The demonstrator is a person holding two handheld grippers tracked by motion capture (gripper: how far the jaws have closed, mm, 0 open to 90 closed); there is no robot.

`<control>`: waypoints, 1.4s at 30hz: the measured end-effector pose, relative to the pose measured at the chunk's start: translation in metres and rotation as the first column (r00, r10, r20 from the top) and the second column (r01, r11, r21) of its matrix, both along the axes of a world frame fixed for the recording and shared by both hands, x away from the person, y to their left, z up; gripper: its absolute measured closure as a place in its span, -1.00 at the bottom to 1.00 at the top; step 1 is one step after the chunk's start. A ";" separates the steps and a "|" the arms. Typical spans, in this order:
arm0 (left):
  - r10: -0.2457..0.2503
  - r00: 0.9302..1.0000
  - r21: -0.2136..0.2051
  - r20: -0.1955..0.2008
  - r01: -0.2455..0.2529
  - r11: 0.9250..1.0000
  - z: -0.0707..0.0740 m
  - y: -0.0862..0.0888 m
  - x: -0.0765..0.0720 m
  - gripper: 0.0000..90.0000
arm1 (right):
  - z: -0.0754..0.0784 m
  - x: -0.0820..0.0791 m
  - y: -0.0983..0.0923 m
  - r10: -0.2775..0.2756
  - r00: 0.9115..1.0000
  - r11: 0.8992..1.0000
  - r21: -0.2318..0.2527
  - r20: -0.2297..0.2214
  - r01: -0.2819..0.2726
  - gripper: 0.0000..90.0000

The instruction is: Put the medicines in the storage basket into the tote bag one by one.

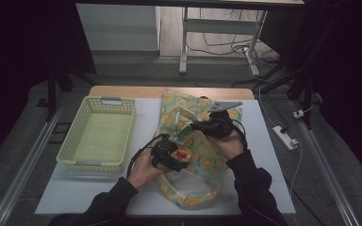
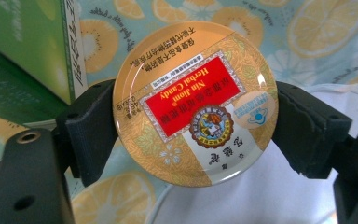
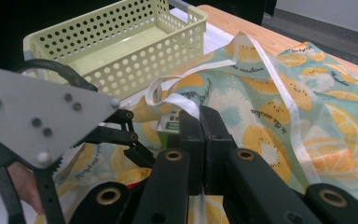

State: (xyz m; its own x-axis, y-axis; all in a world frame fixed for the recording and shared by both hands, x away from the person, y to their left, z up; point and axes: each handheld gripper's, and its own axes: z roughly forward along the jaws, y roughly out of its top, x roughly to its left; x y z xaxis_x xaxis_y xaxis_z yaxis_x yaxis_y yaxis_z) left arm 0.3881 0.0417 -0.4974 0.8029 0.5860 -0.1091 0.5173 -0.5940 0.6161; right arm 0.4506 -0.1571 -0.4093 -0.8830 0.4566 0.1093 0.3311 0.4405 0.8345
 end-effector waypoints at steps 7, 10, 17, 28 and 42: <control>-0.001 1.000 0.012 0.010 0.001 1.000 -0.006 -0.010 0.004 -0.55 | 0.000 0.000 0.000 0.000 1.000 1.000 -0.001 -0.001 0.000 0.97; -0.004 1.000 0.023 0.013 0.004 1.000 -0.009 -0.014 0.006 -0.55 | -0.001 0.001 0.000 -0.001 1.000 1.000 0.000 -0.001 0.001 0.97; 0.002 1.000 0.028 0.029 -0.003 1.000 -0.012 -0.021 0.012 -0.55 | -0.001 0.001 0.000 -0.001 1.000 1.000 -0.002 -0.001 0.001 0.97; 0.035 0.997 0.040 0.071 -0.038 0.998 -0.018 -0.031 0.022 -0.55 | -0.001 0.000 0.000 -0.003 1.000 1.000 -0.005 -0.001 0.003 0.97; 0.020 0.997 0.025 0.071 -0.021 0.999 -0.013 -0.027 0.021 -0.71 | -0.001 0.000 0.000 -0.003 1.000 1.000 -0.004 -0.001 0.003 0.97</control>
